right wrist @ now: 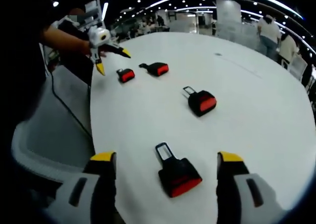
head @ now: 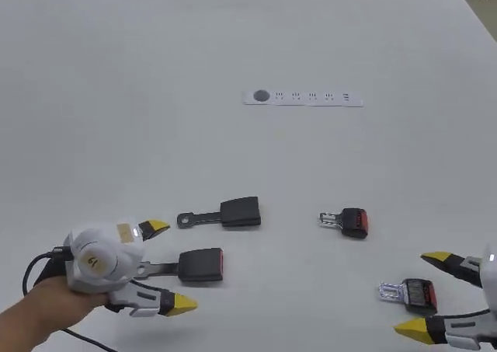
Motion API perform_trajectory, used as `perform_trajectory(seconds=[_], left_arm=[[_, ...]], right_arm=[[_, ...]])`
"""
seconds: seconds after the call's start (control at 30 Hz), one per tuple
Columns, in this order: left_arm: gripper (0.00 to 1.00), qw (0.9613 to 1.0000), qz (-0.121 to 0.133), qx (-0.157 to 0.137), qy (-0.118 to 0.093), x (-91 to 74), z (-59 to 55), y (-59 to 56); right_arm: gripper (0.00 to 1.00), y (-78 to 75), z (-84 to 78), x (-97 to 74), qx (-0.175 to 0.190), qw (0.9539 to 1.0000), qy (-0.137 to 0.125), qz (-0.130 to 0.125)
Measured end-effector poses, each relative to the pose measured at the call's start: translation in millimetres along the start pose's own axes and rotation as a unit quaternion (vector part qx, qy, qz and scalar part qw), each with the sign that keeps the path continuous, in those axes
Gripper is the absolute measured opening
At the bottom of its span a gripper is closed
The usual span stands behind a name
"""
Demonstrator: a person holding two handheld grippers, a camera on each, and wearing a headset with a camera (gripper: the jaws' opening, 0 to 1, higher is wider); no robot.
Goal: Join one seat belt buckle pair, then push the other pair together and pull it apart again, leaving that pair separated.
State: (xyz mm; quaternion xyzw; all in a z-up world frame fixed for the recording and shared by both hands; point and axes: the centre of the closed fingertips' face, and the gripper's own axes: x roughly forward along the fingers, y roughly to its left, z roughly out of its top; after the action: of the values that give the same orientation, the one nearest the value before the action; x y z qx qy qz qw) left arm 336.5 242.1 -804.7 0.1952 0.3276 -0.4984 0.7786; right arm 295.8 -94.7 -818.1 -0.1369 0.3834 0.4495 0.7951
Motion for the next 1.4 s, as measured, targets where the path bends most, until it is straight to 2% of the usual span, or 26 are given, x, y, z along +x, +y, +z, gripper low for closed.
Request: perform_trajectory(seconds=[0.23, 0.43, 0.57, 0.63, 0.73, 0.77, 0.8, 0.97, 1.03, 1.1, 1.2, 1.4], left_arm=[[0.78, 0.9994, -0.017, 0.019, 0.023, 13.1, -6.7, 2.4], [0.71, 0.9979, -0.033, 0.034, 0.045, 22.5, -15.4, 5.6], [0.64, 0.9961, -0.046, 0.050, 0.056, 28.0, -17.9, 5.3], [0.61, 0.9953, -0.048, 0.058, 0.060, 31.0, -19.3, 6.4], [0.58, 0.9919, -0.059, 0.077, 0.083, 33.2, -27.7, 5.2], [0.57, 0.9914, -0.063, 0.079, 0.083, 33.8, -27.9, 3.7], [0.55, 0.9905, -0.066, 0.085, 0.086, 34.6, -28.6, 2.4], [0.54, 0.9896, -0.070, 0.093, 0.084, 36.7, -26.9, 3.3], [0.53, 0.9881, -0.076, 0.102, 0.085, 37.1, -26.5, 2.1], [0.50, 0.9879, -0.078, 0.104, 0.085, 37.2, -26.0, 1.7], [0.38, 0.9869, -0.082, 0.108, 0.087, 36.0, -26.4, 0.9], [0.34, 0.9842, -0.087, 0.125, 0.090, 36.4, -27.5, 0.8]], right_arm=[[0.80, -2.8, -11.5, 4.6, -0.016, 0.9991, 0.028, 0.028], [0.73, 1.4, -18.8, 4.8, -0.032, 0.9969, 0.052, 0.050], [0.67, 1.9, -21.6, 4.3, -0.044, 0.9949, 0.066, 0.063], [0.60, 0.6, -26.0, 4.0, -0.055, 0.9929, 0.081, 0.068], [0.56, -0.5, -31.6, 4.1, -0.073, 0.9896, 0.101, 0.071], [0.55, -0.5, -29.1, 4.9, -0.093, 0.9883, 0.096, 0.073], [0.55, 0.3, -31.1, 3.4, -0.082, 0.9889, 0.101, 0.071], [0.52, -0.3, -29.2, 3.2, -0.089, 0.9886, 0.098, 0.071], [0.48, -1.4, -29.3, 2.9, -0.094, 0.9882, 0.099, 0.070], [0.41, -8.8, -30.9, 2.6, -0.129, 0.9841, 0.108, 0.057], [0.40, -7.3, -30.8, 2.6, -0.120, 0.9850, 0.107, 0.063], [0.37, -9.2, -31.0, 2.0, -0.125, 0.9848, 0.103, 0.063]])
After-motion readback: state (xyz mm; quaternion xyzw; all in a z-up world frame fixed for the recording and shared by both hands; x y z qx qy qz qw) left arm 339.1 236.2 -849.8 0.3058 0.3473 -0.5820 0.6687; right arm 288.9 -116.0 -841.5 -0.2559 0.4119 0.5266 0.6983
